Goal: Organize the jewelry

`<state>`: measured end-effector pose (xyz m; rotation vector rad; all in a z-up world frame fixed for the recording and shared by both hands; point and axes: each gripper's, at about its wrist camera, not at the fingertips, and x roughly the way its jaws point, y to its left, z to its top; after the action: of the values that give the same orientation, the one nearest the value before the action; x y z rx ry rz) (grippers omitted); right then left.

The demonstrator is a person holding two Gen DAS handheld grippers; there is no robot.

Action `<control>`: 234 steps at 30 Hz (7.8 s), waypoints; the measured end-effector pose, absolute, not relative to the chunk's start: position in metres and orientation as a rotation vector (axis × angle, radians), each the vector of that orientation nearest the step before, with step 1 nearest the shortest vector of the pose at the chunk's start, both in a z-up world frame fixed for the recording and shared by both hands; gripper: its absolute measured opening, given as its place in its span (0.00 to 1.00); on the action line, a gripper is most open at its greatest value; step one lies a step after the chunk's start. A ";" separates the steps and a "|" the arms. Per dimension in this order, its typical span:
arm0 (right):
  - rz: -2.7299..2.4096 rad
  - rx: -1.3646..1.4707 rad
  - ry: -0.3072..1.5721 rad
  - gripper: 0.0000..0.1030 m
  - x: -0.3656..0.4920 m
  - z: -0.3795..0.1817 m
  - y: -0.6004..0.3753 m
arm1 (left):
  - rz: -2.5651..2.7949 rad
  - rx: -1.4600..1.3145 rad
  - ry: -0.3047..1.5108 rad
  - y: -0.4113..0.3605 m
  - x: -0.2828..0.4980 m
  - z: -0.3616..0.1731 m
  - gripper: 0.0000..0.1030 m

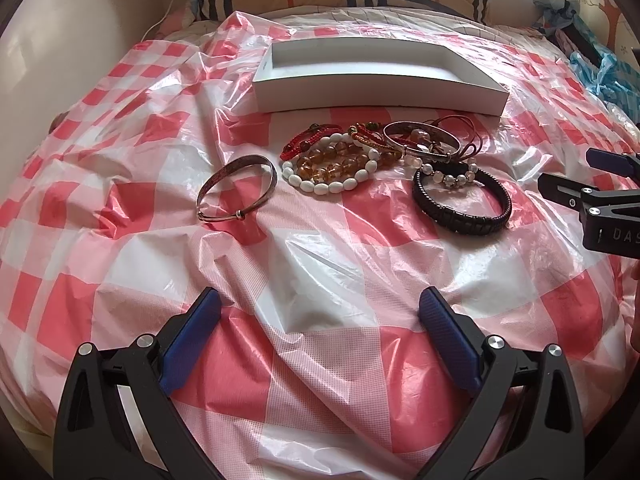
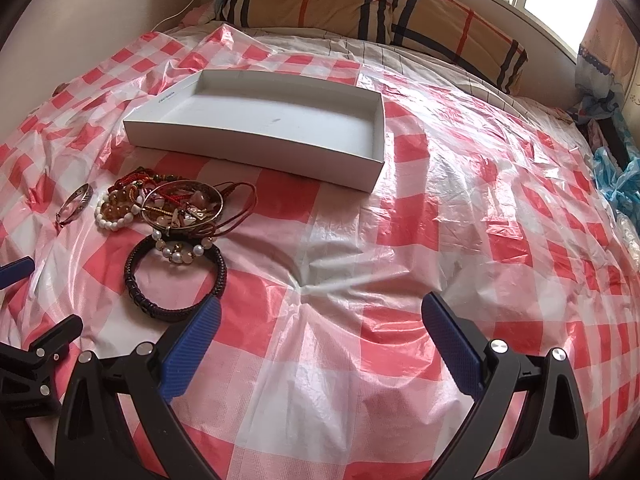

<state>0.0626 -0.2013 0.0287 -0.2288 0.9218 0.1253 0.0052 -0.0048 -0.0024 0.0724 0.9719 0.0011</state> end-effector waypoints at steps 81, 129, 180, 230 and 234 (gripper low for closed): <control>0.522 -0.181 0.956 0.93 0.138 0.005 -0.127 | 0.096 0.056 1.016 0.036 0.092 0.000 0.93; 0.580 -0.067 0.876 0.72 0.132 0.038 -0.156 | -0.044 -0.009 1.013 0.042 0.092 -0.005 0.26; 0.666 -0.116 0.921 0.66 0.145 0.017 -0.138 | -0.053 -0.136 1.024 0.057 0.095 -0.008 0.23; 0.462 0.042 0.703 0.82 0.235 0.044 -0.171 | -0.241 -0.167 0.732 -0.003 0.188 0.071 0.07; 0.443 0.052 0.708 0.83 0.235 0.044 -0.176 | -0.208 -0.172 0.777 0.012 0.189 0.068 0.25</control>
<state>0.2347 -0.1758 0.0436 0.0522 0.7085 0.4429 0.1887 0.0117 0.0677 -0.1715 0.7772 -0.2078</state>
